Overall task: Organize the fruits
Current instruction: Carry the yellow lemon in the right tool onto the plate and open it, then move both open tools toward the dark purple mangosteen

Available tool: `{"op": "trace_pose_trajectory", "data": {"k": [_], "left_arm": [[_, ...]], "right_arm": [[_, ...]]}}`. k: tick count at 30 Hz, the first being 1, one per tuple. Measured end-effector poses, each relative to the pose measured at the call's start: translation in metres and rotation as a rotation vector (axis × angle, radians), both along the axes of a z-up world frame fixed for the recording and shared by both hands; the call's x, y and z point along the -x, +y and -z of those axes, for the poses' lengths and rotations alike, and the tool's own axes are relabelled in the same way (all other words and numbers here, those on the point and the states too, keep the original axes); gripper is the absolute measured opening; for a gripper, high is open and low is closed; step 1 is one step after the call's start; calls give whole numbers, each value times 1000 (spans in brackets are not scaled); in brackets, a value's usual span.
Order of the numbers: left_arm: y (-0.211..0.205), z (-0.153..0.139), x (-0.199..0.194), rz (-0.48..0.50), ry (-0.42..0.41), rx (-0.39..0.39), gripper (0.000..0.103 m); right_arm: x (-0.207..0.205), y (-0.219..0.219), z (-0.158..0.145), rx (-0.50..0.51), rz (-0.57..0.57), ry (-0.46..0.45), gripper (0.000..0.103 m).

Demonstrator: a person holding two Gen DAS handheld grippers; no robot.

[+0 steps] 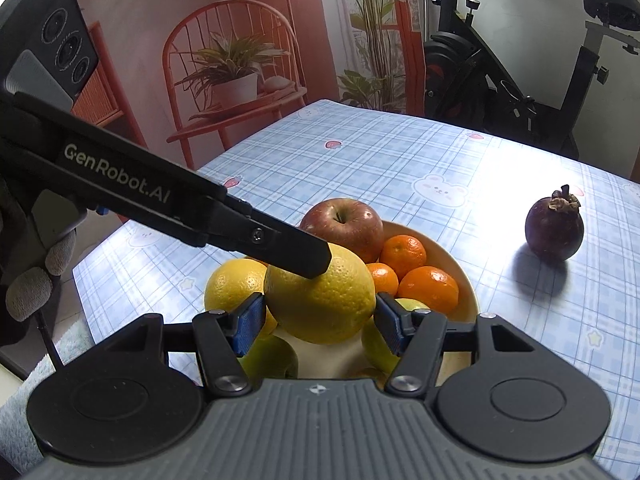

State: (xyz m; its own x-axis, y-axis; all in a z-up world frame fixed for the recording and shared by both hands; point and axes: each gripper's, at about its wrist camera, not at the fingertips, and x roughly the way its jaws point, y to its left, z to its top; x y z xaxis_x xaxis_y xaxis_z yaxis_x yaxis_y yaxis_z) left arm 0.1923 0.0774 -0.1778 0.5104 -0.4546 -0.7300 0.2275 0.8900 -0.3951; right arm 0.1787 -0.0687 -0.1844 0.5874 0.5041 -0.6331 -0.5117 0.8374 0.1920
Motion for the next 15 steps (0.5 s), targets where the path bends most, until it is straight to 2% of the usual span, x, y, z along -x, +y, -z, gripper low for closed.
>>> {"op": "trace_pose_trajectory", "data": {"k": [7,15], "left_arm": [[4,1,1,-18,-5,-9,43],[5,-9,0,-61,-50,-27,43]], "right_arm": [[-2,11,2,57,-43,-19,63],[1,-8,-9,28,-9,-65,62]]}}
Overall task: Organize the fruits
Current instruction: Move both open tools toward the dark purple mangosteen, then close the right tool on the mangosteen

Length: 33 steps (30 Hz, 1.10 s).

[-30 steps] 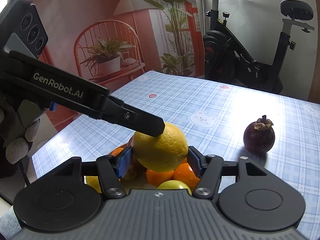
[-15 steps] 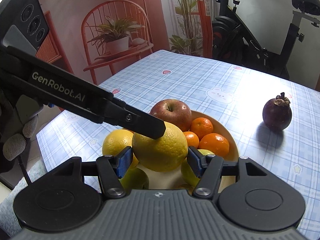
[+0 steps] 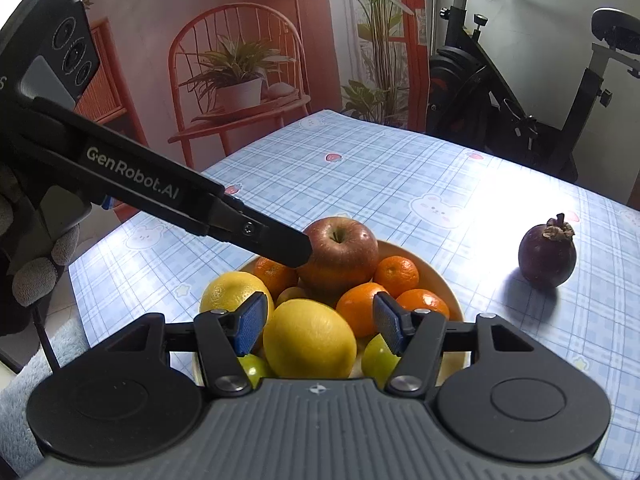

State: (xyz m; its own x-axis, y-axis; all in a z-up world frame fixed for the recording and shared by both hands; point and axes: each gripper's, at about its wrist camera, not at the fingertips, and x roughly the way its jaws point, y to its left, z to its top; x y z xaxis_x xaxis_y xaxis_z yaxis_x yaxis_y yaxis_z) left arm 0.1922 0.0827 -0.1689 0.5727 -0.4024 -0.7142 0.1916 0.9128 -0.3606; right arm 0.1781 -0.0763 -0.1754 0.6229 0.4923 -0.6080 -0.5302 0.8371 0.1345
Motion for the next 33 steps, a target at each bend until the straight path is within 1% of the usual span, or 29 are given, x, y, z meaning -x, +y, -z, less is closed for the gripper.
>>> {"op": "trace_pose_trajectory", "data": {"k": [4,10,15,20,26,33], "left_arm": [[-7,-7,-1,-16,-39,-16,43],[-26,-14,-11,-27,-87,-35,43],[-47,-22,-29,-31,-125,-51,43],[-71,-24,-53,-20,-147,-56,43],[-98,-15,-88,-2,-143,-55,44],[-125,7,-129,30,-83,-27,45]], "right_arm": [[1,-17,-5,-4,35,-27,62],[-10,-50,-8,8,116,-59,62],[-21,-76,-7,44,177,-114,62],[-37,-95,1,70,205,-135,62],[-61,-109,17,70,219,-139,63],[-90,-115,39,35,218,-116,63]]}}
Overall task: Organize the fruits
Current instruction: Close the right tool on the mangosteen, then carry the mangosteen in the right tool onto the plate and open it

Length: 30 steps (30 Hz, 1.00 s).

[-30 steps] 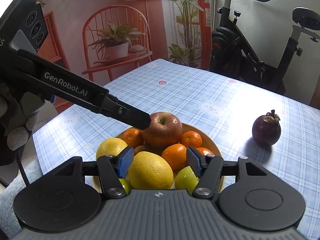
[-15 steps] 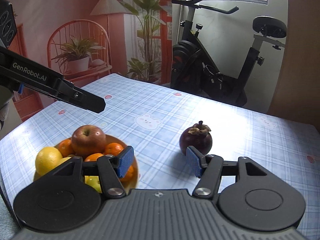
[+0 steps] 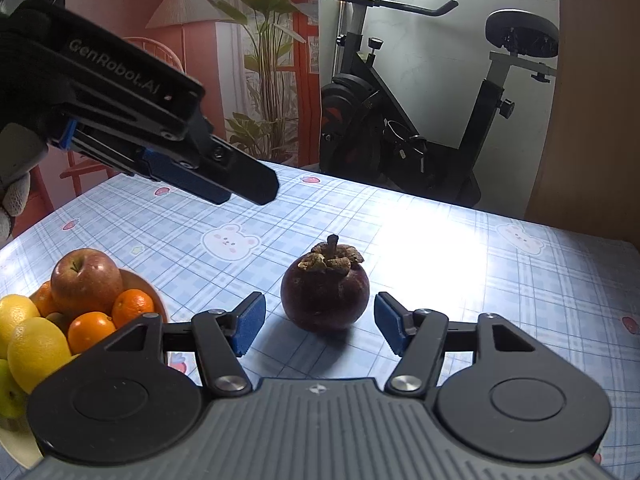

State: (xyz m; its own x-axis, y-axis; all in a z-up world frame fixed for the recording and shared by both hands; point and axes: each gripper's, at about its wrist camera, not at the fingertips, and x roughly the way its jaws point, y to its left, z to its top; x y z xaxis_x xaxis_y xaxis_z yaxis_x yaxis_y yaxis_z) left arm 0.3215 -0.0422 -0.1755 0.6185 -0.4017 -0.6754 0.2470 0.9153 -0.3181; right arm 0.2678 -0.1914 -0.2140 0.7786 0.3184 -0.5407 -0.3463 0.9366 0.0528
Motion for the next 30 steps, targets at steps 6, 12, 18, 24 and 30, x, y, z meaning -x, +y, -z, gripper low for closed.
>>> {"op": "trace_pose_trajectory", "data": {"k": [6,12,18,24,30], "left_arm": [[-13,22,-24,12,64,26,45],[-13,36,-37,19,97,39,45],[-11,44,-43,22,111,47,47],[-12,46,-45,33,116,50,47],[-7,40,-33,56,119,42,47]], "right_arm": [[-17,-2,13,-26,-6,22,63],[-24,-5,22,-51,-16,36,66],[-29,-3,23,-55,-28,46,66],[-30,-3,23,-57,-25,54,63],[-20,-1,17,-79,-37,65,63]]}}
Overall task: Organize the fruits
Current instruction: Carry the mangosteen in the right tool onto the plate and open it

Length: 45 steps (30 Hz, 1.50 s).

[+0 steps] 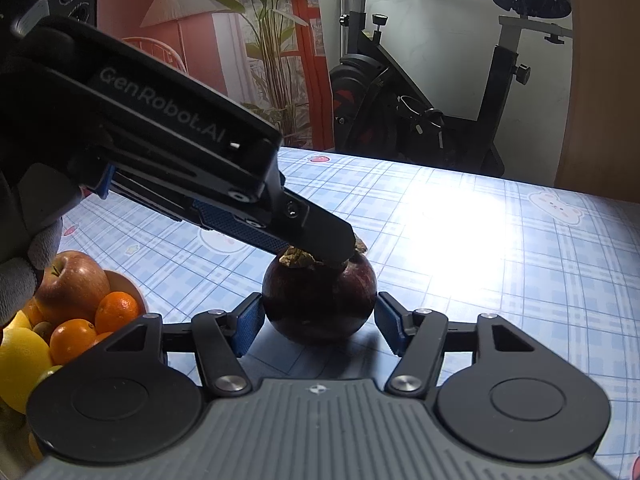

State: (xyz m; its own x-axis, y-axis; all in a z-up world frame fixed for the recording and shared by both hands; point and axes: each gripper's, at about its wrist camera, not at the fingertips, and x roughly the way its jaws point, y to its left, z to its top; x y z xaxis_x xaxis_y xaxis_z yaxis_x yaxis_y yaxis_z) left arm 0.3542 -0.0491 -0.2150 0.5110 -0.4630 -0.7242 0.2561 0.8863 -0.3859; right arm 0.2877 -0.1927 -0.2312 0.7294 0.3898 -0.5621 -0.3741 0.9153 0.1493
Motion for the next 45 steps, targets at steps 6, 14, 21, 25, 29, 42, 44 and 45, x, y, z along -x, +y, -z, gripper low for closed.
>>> {"op": "trace_pose_trajectory", "data": {"k": [6,14,21,25,29,42,44,45], "left_arm": [[15,-24,25,14,-16,3,47],[48,-51,70,4,-40,-12,46],[75,-58,101,-15,-48,-29,46],[86,-54,105,-35,-34,-24,46],[86,-46,101,-41,-23,-26,46],[88,-32,101,-37,5,-25,45],[87,-32,102,-44,-1,-38,47],[87,-33,104,-43,-5,-39,48]], "right_arm": [[20,16,-22,-8,-32,-23,63],[50,55,-46,-13,-102,-54,63],[72,87,-50,-1,-159,-57,63],[77,100,-45,17,-174,-49,63],[78,103,-39,27,-177,-30,63],[73,95,-30,13,-177,16,64],[72,95,-30,17,-170,20,64],[73,95,-29,20,-169,20,64]]}}
